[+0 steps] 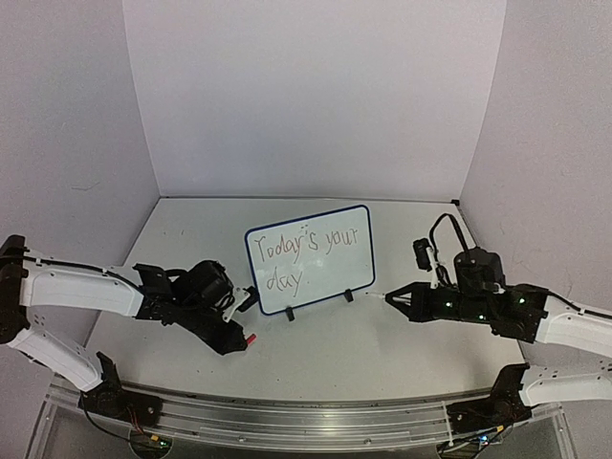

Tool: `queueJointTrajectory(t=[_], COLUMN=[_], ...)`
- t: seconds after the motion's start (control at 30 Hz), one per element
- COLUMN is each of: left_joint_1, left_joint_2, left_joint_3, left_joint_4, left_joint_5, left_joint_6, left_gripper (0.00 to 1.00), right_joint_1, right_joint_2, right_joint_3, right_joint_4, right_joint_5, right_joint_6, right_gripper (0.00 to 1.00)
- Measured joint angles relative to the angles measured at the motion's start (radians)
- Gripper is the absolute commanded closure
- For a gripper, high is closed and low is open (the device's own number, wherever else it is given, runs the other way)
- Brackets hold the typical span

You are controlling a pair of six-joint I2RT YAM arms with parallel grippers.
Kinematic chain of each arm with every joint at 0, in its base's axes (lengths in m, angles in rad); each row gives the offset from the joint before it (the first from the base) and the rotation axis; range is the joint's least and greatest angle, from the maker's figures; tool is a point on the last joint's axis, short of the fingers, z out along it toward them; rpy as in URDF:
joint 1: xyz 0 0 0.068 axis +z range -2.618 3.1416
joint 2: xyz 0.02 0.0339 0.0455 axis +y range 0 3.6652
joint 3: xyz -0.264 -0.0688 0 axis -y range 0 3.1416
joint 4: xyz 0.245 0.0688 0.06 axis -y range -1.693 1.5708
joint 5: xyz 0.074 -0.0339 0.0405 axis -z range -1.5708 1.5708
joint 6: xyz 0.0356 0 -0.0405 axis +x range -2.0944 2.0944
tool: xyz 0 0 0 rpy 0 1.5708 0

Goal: Write a sentence on the whiteboard
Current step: Insert the whiteboard marker without the cap into the pen cap.

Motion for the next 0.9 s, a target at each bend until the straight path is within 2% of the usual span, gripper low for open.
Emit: queueJointTrajectory(t=[0.33,0.53,0.7,0.9], left_joint_1=[-0.038,-0.053,-0.053,-0.053], left_joint_2=[-0.063,-0.044,0.001,0.043], left_joint_3=[0.007,0.12,0.215,0.225], left_joint_4=[0.01,-0.011,-0.016,-0.018], left_joint_5=[0.153,0.231,0.29,0.353], left_joint_6=[0.085,0.177,0.275,0.347], left_gripper=[1.0,1.0,1.0,1.0], right_joint_1=[-0.059,-0.07,-0.082,-0.083], right_joint_2=[0.161,0.232,0.313,0.337], right_joint_3=[0.097,0.12,0.12,0.12], right_joint_4=[0.0,0.029,0.097,0.197], right_joint_5=[-0.461,-0.667,-0.782,-0.848], right_joint_6=[-0.06,-0.069,-0.032,0.03], right_gripper=[1.0,1.0,1.0,1.0])
